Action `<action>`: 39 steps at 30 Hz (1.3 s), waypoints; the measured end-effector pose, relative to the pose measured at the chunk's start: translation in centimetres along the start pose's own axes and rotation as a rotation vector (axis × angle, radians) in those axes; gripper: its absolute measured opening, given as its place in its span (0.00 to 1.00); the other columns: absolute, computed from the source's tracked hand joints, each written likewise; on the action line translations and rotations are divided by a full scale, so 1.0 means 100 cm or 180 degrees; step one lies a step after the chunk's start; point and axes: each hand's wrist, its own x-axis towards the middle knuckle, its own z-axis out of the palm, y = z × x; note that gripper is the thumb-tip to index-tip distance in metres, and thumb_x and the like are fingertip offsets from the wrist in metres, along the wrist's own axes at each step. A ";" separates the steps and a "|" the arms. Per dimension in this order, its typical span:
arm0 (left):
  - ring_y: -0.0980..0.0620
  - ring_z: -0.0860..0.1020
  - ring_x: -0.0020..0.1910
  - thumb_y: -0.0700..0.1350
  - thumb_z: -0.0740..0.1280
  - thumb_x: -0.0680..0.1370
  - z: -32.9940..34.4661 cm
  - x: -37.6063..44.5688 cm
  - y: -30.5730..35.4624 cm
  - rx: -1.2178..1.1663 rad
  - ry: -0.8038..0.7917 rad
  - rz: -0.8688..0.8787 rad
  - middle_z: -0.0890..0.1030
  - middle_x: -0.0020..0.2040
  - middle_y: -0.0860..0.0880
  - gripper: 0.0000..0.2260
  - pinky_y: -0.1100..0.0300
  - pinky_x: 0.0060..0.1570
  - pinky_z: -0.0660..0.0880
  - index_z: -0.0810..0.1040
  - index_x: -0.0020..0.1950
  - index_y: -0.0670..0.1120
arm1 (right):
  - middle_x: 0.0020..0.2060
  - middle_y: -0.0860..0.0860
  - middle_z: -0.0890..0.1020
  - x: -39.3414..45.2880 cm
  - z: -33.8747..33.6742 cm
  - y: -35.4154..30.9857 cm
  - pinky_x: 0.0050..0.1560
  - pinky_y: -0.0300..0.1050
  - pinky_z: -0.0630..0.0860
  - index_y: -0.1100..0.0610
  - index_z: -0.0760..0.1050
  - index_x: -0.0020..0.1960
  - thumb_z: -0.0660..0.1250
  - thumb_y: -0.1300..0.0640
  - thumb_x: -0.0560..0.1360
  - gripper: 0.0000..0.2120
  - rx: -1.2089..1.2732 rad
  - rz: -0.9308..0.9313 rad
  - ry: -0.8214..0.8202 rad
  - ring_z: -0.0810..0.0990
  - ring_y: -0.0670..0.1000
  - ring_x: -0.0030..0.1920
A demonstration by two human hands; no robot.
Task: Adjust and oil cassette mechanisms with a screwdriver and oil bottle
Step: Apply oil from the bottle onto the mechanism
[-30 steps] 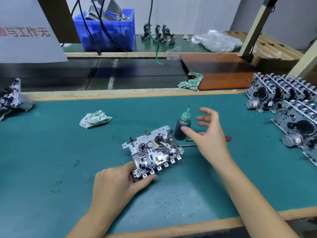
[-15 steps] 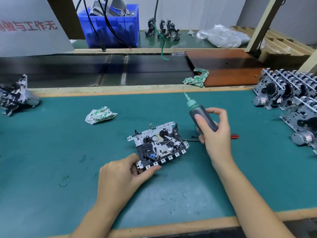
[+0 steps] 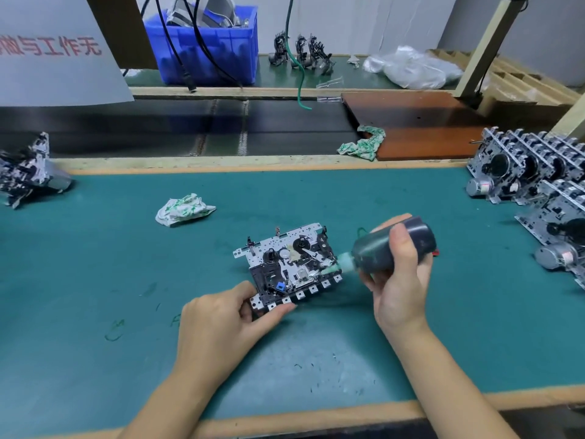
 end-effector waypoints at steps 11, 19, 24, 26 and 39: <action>0.53 0.65 0.18 0.67 0.61 0.68 0.000 -0.001 0.000 0.0030 0.0026 -0.0006 0.59 0.20 0.55 0.22 0.59 0.21 0.68 0.58 0.28 0.52 | 0.29 0.42 0.73 -0.006 -0.005 0.004 0.26 0.36 0.72 0.45 0.73 0.33 0.68 0.43 0.63 0.07 -0.0472 -0.0534 -0.0260 0.74 0.41 0.32; 0.51 0.66 0.18 0.67 0.61 0.68 0.001 -0.001 0.000 0.0014 0.0024 -0.0015 0.63 0.19 0.53 0.23 0.59 0.21 0.68 0.59 0.27 0.51 | 0.28 0.41 0.74 -0.007 -0.005 0.005 0.26 0.35 0.72 0.45 0.72 0.32 0.68 0.45 0.63 0.07 -0.0453 -0.0504 -0.0474 0.75 0.40 0.31; 0.52 0.66 0.18 0.67 0.61 0.68 0.001 -0.001 0.000 0.0002 0.0032 0.0004 0.65 0.18 0.52 0.22 0.59 0.21 0.68 0.60 0.27 0.51 | 0.28 0.41 0.73 -0.006 -0.005 0.006 0.27 0.36 0.72 0.45 0.71 0.32 0.68 0.45 0.63 0.07 -0.0535 -0.0560 -0.0479 0.74 0.40 0.31; 0.52 0.66 0.18 0.67 0.61 0.68 0.001 -0.001 -0.001 0.0007 0.0026 -0.0003 0.65 0.18 0.53 0.22 0.59 0.21 0.68 0.59 0.28 0.52 | 0.29 0.41 0.73 -0.005 -0.005 0.006 0.28 0.37 0.73 0.45 0.71 0.32 0.68 0.45 0.63 0.08 -0.0540 -0.0571 -0.0463 0.74 0.40 0.32; 0.55 0.61 0.19 0.67 0.61 0.68 -0.001 0.000 0.001 -0.0044 -0.0058 -0.0108 0.60 0.20 0.55 0.22 0.58 0.21 0.69 0.59 0.28 0.52 | 0.31 0.42 0.75 -0.003 -0.006 0.008 0.28 0.37 0.71 0.44 0.73 0.35 0.68 0.46 0.65 0.04 -0.0583 -0.0961 -0.0487 0.74 0.44 0.31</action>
